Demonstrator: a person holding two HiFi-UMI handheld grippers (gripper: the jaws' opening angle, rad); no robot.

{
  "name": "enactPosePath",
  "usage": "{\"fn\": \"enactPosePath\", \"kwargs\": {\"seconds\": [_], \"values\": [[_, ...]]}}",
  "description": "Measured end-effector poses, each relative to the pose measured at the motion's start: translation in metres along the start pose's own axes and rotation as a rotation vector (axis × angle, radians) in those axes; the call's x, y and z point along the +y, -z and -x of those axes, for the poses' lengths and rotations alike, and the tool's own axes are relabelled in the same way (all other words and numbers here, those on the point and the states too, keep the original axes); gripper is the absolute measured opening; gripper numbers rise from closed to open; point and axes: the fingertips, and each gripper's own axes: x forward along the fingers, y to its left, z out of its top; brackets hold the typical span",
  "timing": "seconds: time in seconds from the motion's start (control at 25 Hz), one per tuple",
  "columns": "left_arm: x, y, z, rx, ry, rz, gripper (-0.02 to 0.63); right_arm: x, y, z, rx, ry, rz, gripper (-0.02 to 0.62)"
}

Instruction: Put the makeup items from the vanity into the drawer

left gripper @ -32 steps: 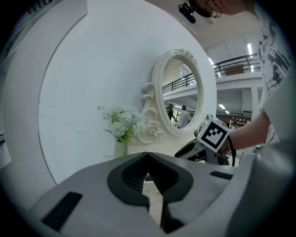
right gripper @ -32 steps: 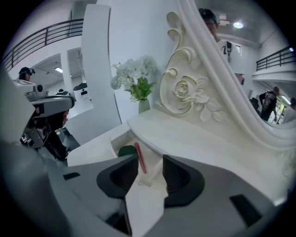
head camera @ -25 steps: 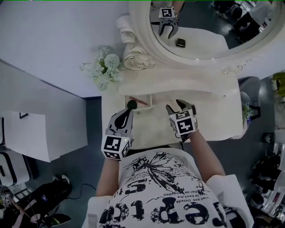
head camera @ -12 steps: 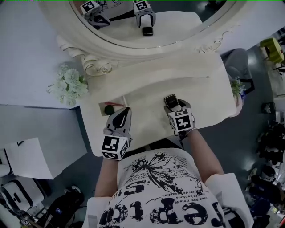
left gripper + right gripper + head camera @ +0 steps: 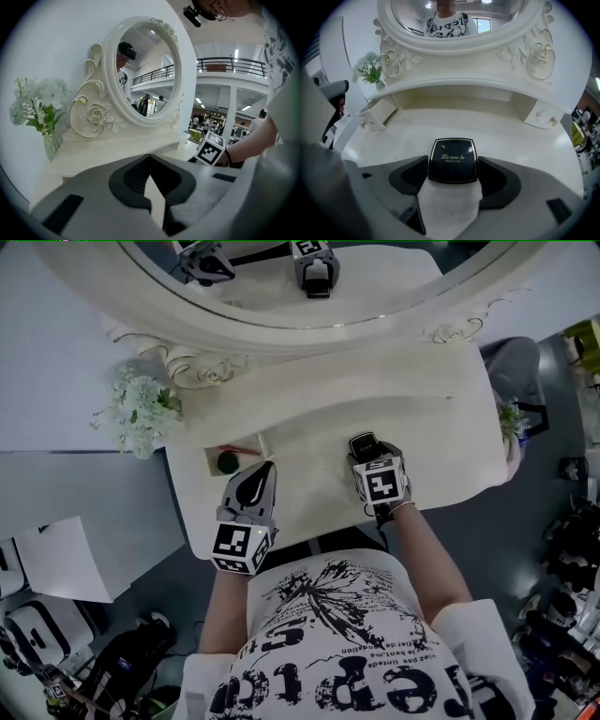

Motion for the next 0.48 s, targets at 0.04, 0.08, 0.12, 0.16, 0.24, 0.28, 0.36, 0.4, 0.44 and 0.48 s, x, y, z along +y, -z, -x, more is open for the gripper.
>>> {"fn": "enactPosePath", "kwargs": {"seconds": [0.04, 0.08, 0.12, 0.16, 0.24, 0.28, 0.36, 0.4, 0.44, 0.48], "values": [[0.001, 0.001, 0.000, 0.000, -0.003, 0.001, 0.018, 0.000, 0.000, 0.000, -0.001, -0.003, 0.000, 0.328], [0.001, 0.001, 0.001, 0.000, -0.006, 0.003, 0.020, 0.000, 0.000, 0.000, -0.003, -0.005, 0.004, 0.328], [0.001, 0.002, 0.002, 0.001, -0.008, 0.004, 0.018, 0.001, 0.000, 0.000, -0.005, -0.009, 0.008, 0.328], [0.001, 0.002, 0.002, 0.001, -0.008, 0.005, 0.020, 0.001, 0.001, 0.000, -0.007, -0.011, 0.011, 0.328], [0.001, 0.000, 0.003, -0.002, -0.006, 0.005, 0.020, 0.000, 0.001, 0.001, -0.010, -0.016, 0.006, 0.328], [0.001, -0.001, 0.003, -0.006, -0.006, 0.005, 0.020, 0.000, -0.001, 0.001, -0.014, -0.020, 0.000, 0.328], [0.004, -0.004, 0.005, -0.014, -0.007, 0.003, 0.020, 0.000, -0.006, 0.003, -0.027, -0.027, -0.012, 0.327], [0.006, -0.004, 0.006, -0.018, -0.008, 0.002, 0.018, 0.001, -0.008, 0.005, -0.034, -0.030, -0.016, 0.327], [0.007, -0.005, 0.008, -0.020, -0.009, 0.001, 0.019, 0.003, -0.010, 0.008, -0.041, -0.033, -0.017, 0.327], [0.009, -0.006, 0.010, -0.023, -0.010, 0.001, 0.020, 0.005, -0.012, 0.011, -0.050, -0.035, -0.015, 0.327]]}}
